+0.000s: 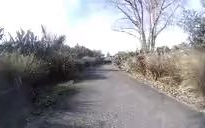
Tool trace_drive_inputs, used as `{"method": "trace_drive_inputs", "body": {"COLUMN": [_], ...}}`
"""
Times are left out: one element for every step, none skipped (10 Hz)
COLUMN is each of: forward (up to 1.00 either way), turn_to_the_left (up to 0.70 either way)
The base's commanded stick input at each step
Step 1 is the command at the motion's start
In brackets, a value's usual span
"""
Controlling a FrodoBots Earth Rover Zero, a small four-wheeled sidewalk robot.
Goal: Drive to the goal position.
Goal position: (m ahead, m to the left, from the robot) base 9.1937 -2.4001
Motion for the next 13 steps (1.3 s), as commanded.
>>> {"method": "trace_drive_inputs", "body": {"forward": [0.45,0.45,0.45,0.45,0.45,0.45,0.45,0.45,0.45,0.45,0.45,0.45,0.45], "turn_to_the_left": [0.0,0.0,0.0,0.0,0.0,0.0,0.0,0.0,0.0,0.0,0.0,0.0,0.0]}}
